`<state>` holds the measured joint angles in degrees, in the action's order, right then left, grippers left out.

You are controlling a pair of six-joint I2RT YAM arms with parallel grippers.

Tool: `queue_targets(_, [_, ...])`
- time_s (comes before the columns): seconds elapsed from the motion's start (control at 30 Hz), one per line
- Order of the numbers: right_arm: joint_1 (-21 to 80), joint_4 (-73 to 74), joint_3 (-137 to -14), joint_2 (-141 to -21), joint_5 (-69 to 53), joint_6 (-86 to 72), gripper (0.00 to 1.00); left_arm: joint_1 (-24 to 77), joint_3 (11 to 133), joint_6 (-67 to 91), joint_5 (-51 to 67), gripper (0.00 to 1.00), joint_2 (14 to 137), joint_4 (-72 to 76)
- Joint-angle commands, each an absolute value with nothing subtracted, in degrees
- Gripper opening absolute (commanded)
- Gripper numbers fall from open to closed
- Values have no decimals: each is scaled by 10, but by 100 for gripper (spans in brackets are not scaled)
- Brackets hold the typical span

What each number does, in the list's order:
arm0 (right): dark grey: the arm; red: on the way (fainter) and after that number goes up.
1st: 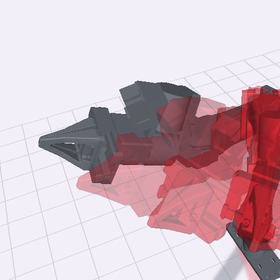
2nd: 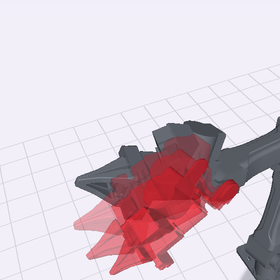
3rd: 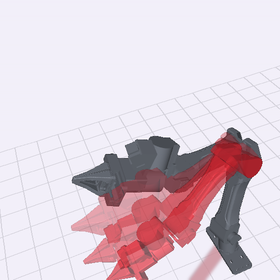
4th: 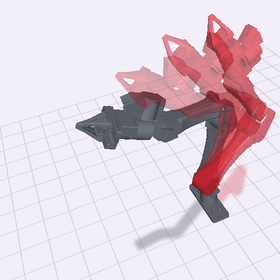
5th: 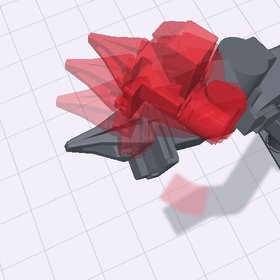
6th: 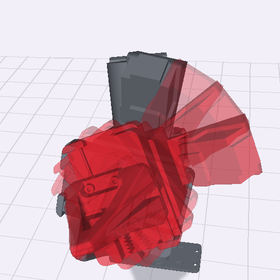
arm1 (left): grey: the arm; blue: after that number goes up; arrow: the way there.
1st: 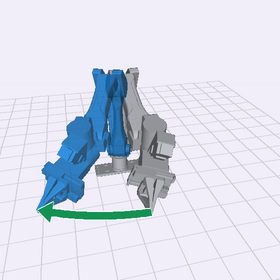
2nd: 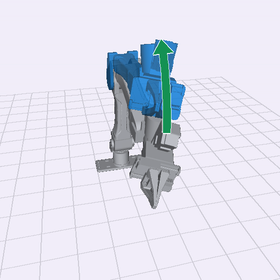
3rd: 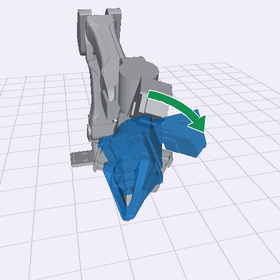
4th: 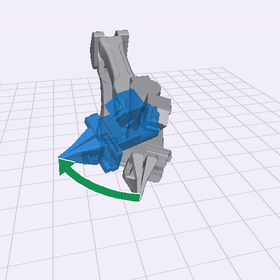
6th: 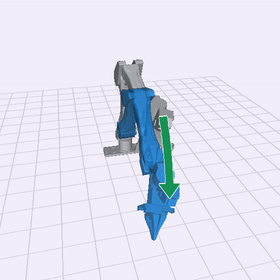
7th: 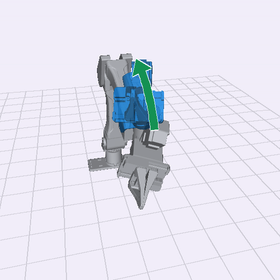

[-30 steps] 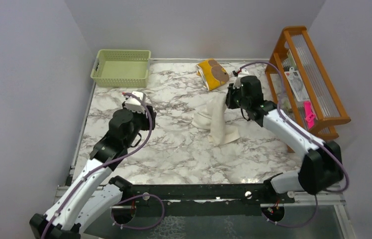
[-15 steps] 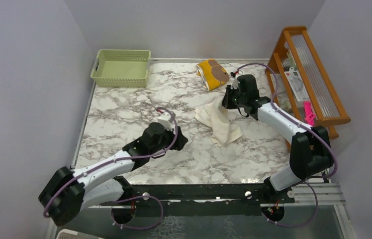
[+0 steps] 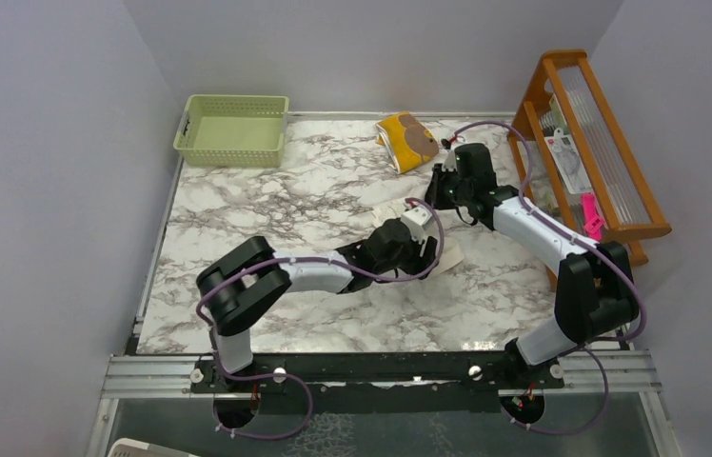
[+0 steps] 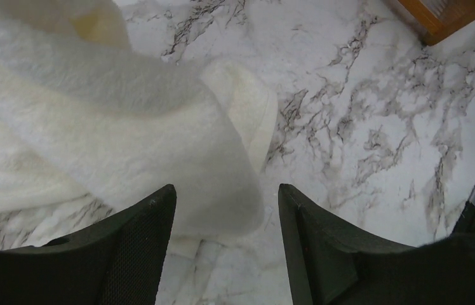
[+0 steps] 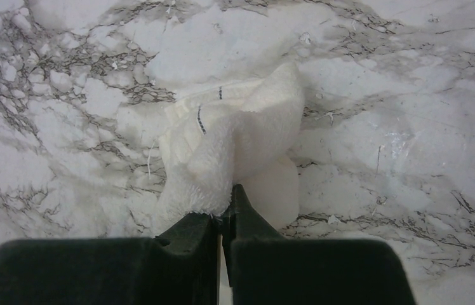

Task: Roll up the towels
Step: Flatten out the towel at the center of the board.

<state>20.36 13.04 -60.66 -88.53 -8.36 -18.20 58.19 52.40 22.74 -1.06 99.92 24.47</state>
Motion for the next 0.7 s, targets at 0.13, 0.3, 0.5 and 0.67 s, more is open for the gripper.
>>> queue_targets(0.13, [206,125,-588,-854,-87,-177,1,585,608,211,-15,57,1104,273])
queue_targets(0.3, [204,128,-588,-850,-83,-173,1,573,598,208,-45,0,1103,239])
queue_targets(0.5, [200,140,-592,-816,-78,-173,1,507,478,192,-83,0,957,213])
queue_targets(0.67, [199,146,-599,-755,-109,-163,1,452,421,164,-129,0,779,116])
